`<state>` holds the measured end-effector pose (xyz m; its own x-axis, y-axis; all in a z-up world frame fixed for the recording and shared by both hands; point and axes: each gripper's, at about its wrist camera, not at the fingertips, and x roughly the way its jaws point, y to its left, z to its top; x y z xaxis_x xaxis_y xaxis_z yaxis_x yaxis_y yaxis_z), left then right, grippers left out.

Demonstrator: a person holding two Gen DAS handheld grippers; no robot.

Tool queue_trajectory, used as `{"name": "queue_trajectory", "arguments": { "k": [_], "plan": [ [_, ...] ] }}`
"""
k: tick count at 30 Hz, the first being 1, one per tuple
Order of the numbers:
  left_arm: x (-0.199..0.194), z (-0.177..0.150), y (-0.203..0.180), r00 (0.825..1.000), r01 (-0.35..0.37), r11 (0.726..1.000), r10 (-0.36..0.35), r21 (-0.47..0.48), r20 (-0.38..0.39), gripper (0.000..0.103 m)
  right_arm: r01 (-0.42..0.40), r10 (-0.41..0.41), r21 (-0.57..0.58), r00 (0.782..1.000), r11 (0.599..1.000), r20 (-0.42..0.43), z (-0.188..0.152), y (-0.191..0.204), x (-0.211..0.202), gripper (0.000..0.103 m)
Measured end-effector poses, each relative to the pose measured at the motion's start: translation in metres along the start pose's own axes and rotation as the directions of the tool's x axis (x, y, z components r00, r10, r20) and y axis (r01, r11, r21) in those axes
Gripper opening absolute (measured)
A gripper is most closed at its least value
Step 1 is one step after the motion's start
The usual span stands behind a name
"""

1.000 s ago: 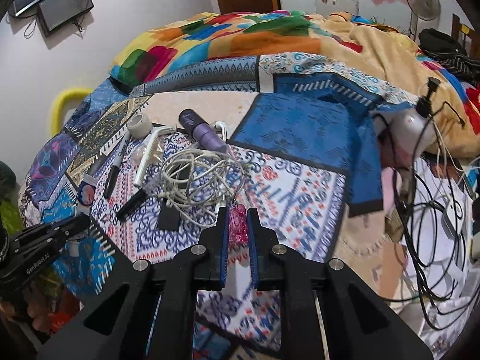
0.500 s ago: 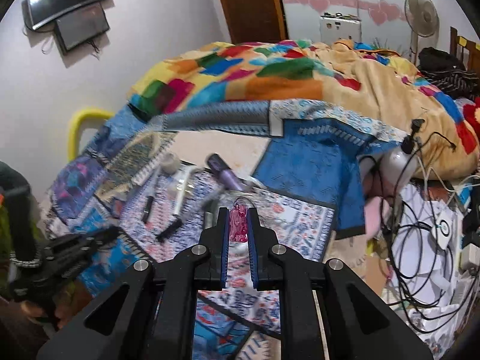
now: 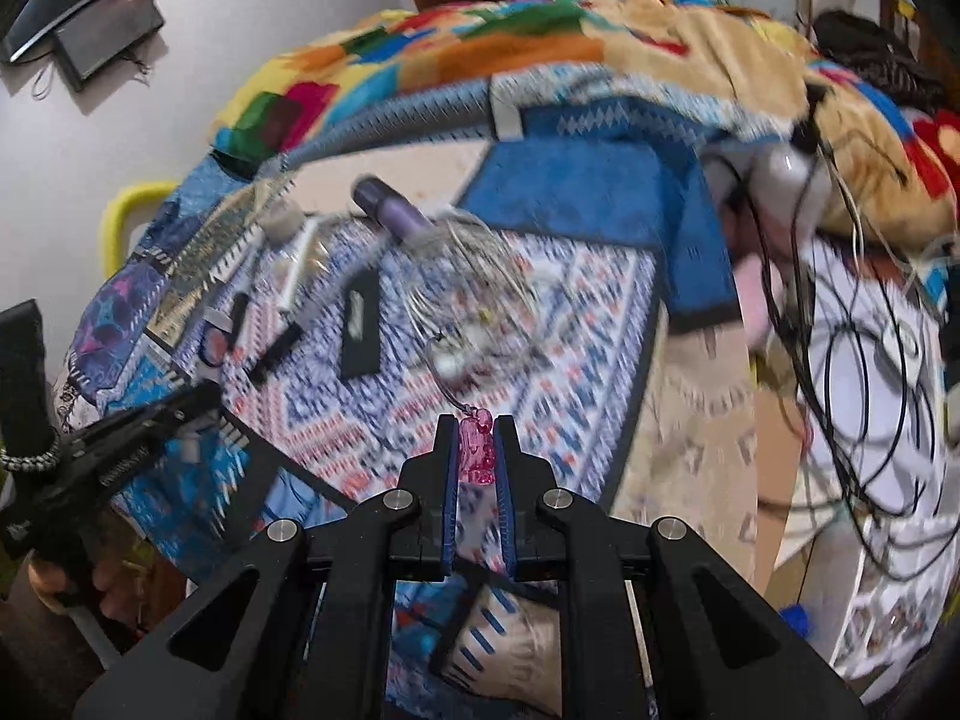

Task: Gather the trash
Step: 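Carry toothpaste tube and pink wrapper with both tools over the white bin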

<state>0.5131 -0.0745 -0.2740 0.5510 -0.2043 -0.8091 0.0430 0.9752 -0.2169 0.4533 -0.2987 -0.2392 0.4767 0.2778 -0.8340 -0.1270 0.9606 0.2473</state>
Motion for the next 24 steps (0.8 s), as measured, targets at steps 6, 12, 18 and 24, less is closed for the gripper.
{"name": "queue_trajectory", "arguments": {
  "k": [6, 12, 18, 24],
  "plan": [
    [-0.033, -0.002, 0.004, 1.0, 0.011, 1.0, -0.011, -0.003, 0.029, 0.004, -0.009, 0.009, 0.003, 1.0, 1.0, 0.01, -0.001, 0.004, -0.012, 0.01],
    [-0.088, -0.002, 0.016, 0.997, -0.012, 1.0, 0.014, -0.021, 0.078, 0.004, -0.045, 0.05, -0.048, 0.995, 0.998, 0.09, 0.017, 0.035, -0.047, 0.01],
    [-0.148, -0.013, 0.043, 0.99, -0.049, 0.996, 0.058, -0.073, 0.131, 0.004, -0.096, 0.118, -0.133, 0.978, 0.986, 0.17, 0.028, 0.083, -0.092, 0.01],
    [-0.204, -0.037, 0.076, 0.977, -0.105, 0.987, 0.124, -0.119, 0.171, 0.005, -0.137, 0.187, -0.236, 0.961, 0.962, 0.203, 0.019, 0.142, -0.127, 0.01]
  ]
}}
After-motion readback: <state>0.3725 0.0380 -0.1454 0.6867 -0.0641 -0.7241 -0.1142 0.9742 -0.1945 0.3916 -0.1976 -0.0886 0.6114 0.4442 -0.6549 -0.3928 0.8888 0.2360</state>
